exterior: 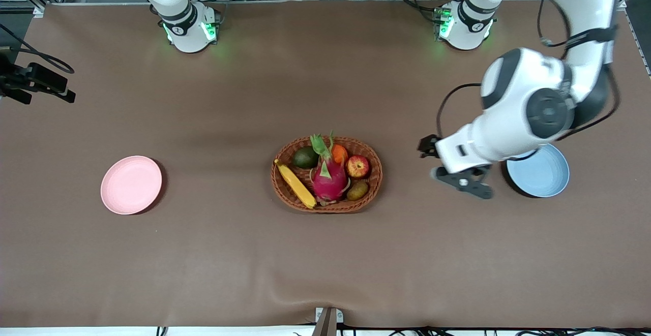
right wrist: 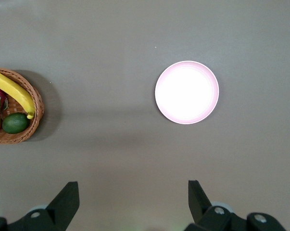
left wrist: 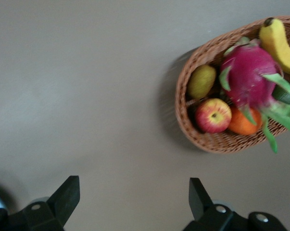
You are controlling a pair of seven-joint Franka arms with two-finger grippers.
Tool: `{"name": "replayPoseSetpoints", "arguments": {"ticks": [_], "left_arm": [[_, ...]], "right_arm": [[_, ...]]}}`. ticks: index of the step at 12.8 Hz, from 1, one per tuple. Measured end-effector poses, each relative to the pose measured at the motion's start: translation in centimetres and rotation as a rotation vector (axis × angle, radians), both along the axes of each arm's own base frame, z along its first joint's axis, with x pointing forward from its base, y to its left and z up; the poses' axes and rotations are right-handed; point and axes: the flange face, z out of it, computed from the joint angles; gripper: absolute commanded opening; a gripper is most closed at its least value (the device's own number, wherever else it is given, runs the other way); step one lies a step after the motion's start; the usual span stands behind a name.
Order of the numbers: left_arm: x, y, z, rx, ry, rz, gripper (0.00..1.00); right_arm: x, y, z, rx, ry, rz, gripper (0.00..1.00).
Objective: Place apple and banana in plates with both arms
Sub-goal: 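Move the left gripper over the basket toward the red apple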
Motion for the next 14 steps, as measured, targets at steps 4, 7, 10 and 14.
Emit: {"name": "replayPoseSetpoints", "arguments": {"ticks": [4,7,10,14], "left_arm": [[1.2,-2.0,-5.0,-0.149,0.004,-0.095,1.0],[1.4,-3.3,-9.0,-0.219,-0.014,-0.136,1.0],[-0.4,-6.9,-12.0,-0.241,-0.018,-0.172,1.0],[-2.3,-9.4,-13.8,-0.238,-0.026,-0.201,1.0]], "right_arm": [[0.0,0.1,0.0,0.0,0.0,0.001,1.0],[0.0,0.1,0.0,0.0,0.0,0.002,1.0],[0.0,0.2,0.0,0.0,0.0,0.005,1.0],[0.0,0.2,0.0,0.0,0.0,0.005,1.0]]}}
